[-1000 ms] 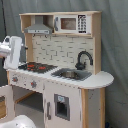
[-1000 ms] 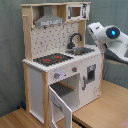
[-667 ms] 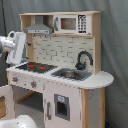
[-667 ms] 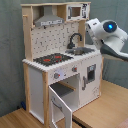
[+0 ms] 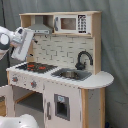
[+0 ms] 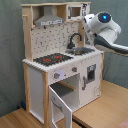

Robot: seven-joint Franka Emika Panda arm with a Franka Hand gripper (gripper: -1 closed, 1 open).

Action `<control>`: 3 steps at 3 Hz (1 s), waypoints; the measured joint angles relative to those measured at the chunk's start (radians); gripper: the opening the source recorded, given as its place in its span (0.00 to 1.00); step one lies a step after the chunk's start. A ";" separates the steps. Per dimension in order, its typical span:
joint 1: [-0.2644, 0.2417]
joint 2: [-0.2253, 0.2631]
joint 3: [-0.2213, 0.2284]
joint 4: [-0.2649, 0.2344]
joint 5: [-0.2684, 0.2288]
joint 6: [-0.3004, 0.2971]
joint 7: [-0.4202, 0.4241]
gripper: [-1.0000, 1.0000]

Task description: Play with the kitchen

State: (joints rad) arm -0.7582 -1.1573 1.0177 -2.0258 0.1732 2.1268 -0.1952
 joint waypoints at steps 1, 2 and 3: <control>-0.055 0.054 0.020 0.030 0.068 0.003 0.033 1.00; -0.096 0.105 0.052 0.033 0.134 0.020 0.097 1.00; -0.125 0.150 0.069 0.033 0.191 0.029 0.177 1.00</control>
State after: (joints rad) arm -0.8829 -1.0072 1.0864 -1.9923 0.3639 2.1555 -0.0178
